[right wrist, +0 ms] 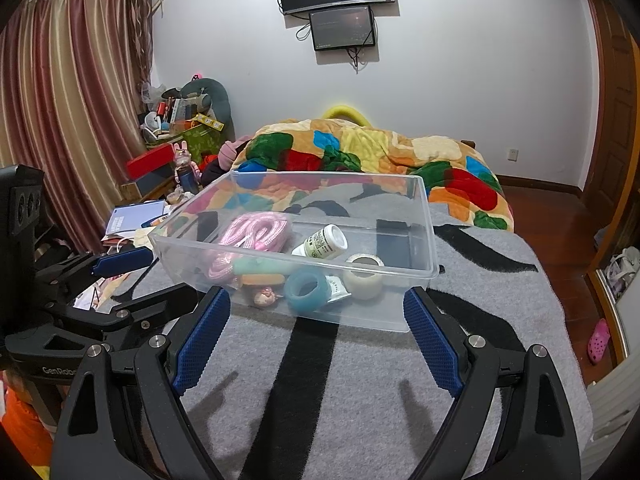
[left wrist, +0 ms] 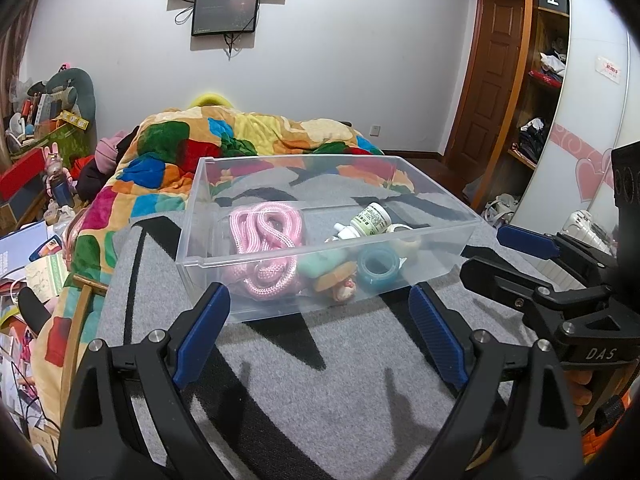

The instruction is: Organize objects

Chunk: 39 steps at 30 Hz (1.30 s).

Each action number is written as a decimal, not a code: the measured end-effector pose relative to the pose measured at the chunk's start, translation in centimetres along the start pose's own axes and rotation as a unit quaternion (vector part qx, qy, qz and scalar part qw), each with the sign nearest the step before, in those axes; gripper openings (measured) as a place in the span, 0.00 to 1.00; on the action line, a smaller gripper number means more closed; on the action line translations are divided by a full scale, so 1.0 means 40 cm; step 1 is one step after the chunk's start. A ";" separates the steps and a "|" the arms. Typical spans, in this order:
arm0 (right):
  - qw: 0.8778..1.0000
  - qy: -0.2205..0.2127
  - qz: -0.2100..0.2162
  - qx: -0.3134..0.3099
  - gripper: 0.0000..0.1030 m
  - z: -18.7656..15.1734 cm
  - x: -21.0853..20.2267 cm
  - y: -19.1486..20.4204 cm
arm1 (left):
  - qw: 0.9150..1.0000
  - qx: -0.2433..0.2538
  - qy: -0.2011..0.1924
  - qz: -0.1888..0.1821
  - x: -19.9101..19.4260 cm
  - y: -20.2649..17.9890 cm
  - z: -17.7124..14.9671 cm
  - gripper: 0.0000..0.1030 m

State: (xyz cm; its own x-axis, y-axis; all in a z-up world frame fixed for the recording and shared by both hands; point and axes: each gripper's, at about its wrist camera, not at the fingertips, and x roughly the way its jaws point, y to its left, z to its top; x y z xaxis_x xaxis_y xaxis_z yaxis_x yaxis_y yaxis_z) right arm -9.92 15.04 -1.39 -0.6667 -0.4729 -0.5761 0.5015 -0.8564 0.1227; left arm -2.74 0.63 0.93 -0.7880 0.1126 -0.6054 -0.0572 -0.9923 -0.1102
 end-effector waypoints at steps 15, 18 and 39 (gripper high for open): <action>1.000 0.001 0.004 0.001 0.84 -0.003 -0.002 0.009 | 1.000 -0.003 0.001 0.000 -0.001 0.002 -0.003 0.90; 1.000 0.001 0.004 0.001 0.84 -0.003 -0.002 0.010 | 1.000 -0.004 0.002 -0.001 -0.001 0.002 -0.003 0.90; 1.000 0.001 0.006 0.002 0.84 -0.006 -0.005 0.020 | 1.000 -0.013 0.007 -0.005 -0.003 0.005 0.001 0.90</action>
State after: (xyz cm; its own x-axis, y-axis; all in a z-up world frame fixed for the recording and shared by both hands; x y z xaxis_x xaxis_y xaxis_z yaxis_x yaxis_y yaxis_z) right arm -9.27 14.48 -1.37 -0.6591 -0.4828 -0.5766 0.5075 -0.8514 0.1327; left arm -2.68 0.43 1.00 -0.7781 0.1241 -0.6157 -0.0489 -0.9893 -0.1376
